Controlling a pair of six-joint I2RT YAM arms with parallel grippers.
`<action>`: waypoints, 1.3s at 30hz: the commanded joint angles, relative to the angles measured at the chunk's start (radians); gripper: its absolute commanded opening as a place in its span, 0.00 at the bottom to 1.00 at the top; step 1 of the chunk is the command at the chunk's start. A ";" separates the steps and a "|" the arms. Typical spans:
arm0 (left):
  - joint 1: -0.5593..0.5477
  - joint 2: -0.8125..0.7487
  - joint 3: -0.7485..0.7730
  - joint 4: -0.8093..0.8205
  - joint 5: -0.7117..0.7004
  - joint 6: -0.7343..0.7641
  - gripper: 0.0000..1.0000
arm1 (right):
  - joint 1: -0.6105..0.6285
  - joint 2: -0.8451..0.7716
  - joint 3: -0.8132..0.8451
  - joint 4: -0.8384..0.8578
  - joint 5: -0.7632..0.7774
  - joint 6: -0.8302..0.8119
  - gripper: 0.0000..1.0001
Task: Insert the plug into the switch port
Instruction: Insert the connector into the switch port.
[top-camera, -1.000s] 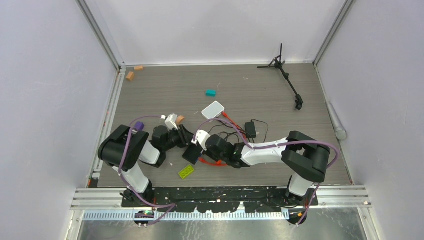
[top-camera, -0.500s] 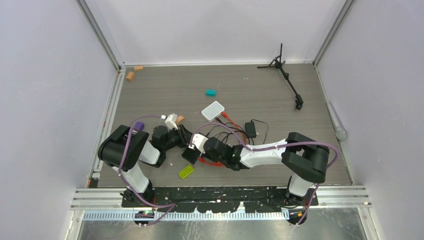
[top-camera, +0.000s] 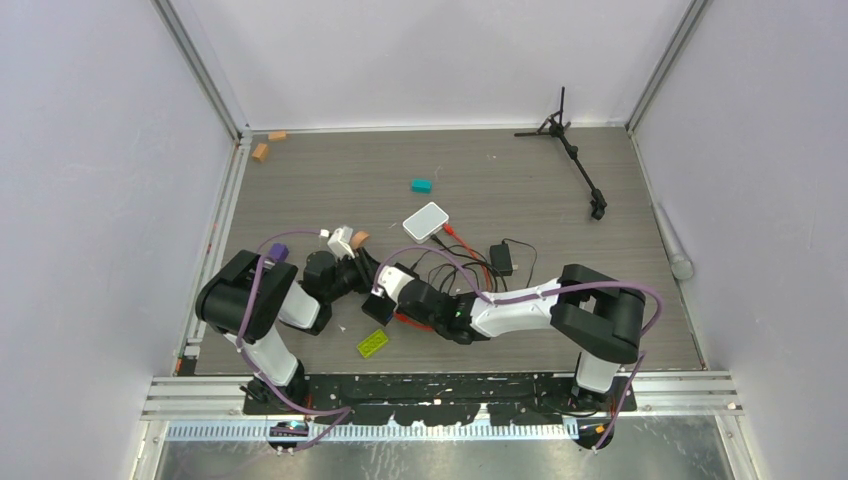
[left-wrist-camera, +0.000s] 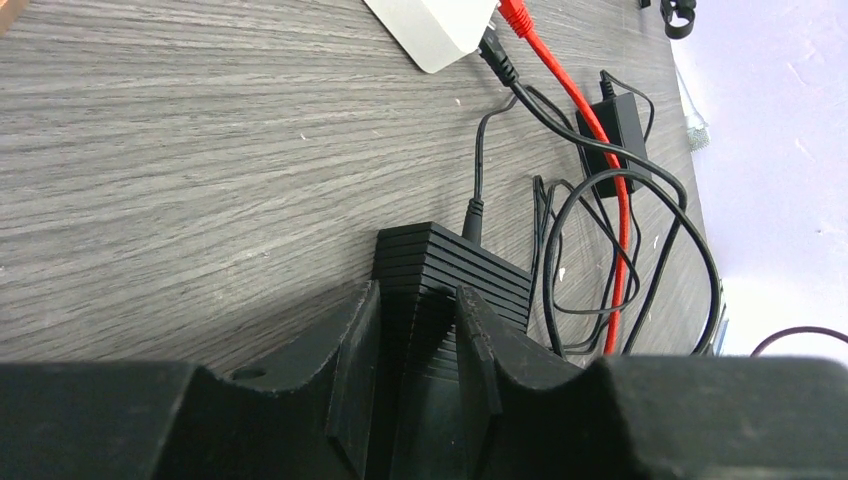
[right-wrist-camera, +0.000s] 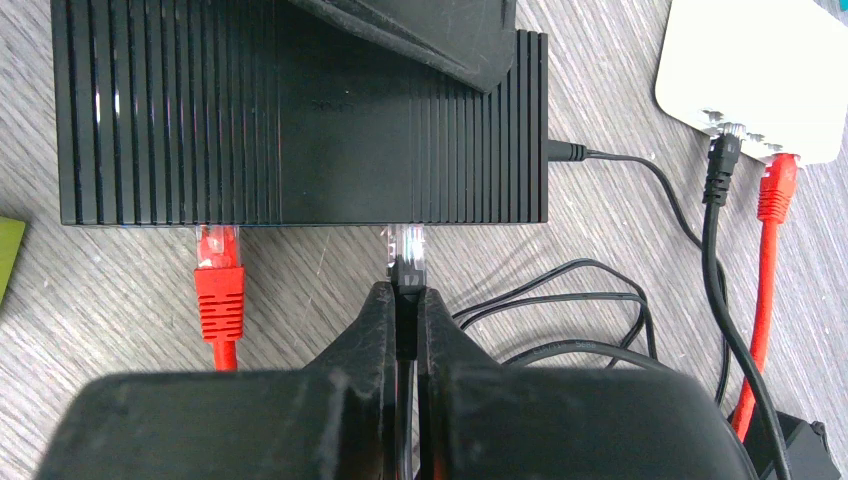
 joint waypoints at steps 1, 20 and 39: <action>-0.028 0.000 -0.016 -0.049 0.088 0.015 0.33 | -0.007 -0.007 0.083 0.204 0.081 0.037 0.01; -0.044 0.009 -0.016 -0.049 0.085 0.015 0.33 | -0.006 0.021 -0.094 0.560 0.057 0.076 0.00; -0.063 0.029 -0.013 -0.047 0.081 0.015 0.32 | -0.009 0.098 -0.164 0.726 -0.001 0.041 0.00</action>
